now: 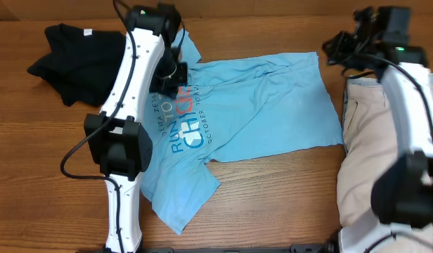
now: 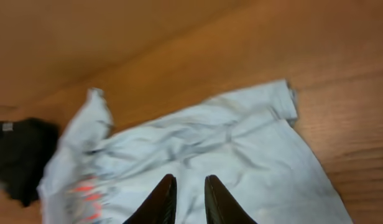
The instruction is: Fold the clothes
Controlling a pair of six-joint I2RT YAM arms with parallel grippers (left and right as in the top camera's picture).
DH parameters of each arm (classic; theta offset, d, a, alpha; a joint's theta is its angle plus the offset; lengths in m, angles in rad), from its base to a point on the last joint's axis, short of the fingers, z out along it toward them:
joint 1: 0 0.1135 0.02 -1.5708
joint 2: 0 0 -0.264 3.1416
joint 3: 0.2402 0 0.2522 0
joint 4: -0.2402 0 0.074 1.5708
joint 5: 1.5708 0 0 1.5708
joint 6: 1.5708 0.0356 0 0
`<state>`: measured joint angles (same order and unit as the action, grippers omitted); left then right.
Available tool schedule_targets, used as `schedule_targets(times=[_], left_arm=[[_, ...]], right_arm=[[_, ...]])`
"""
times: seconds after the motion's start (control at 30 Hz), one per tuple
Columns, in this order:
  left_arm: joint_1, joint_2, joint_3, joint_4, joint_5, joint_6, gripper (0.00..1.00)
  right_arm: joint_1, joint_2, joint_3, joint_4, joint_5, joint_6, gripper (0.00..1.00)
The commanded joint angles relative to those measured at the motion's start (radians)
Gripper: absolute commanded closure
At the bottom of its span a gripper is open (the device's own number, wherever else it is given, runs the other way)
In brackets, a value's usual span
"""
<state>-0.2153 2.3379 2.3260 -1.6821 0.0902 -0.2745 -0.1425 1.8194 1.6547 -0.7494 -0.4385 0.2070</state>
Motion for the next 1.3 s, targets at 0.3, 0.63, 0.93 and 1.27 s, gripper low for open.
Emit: schedule_targets(times=[0.3,0.63,0.93,1.27], left_arm=[[0.02,-0.004,-0.419,0.197,-0.081,-0.156,0.96],[0.053,-0.003,-0.575,0.529,-0.353,-0.142,0.96],[0.137,0.016,-0.562,0.805,-0.043,0.042,0.96],[0.134,0.016,-0.179,0.634,-0.013,0.17,0.91]], right_arm=[[0.006,-0.116,-0.013,-0.365,-0.034,-0.018,0.8],[0.065,-0.108,-0.212,-0.406,-0.003,-0.026,0.81],[0.127,-0.108,-0.463,-0.211,0.058,-0.025,0.82],[0.113,-0.108,-0.542,-0.198,0.298,0.015,0.8]])
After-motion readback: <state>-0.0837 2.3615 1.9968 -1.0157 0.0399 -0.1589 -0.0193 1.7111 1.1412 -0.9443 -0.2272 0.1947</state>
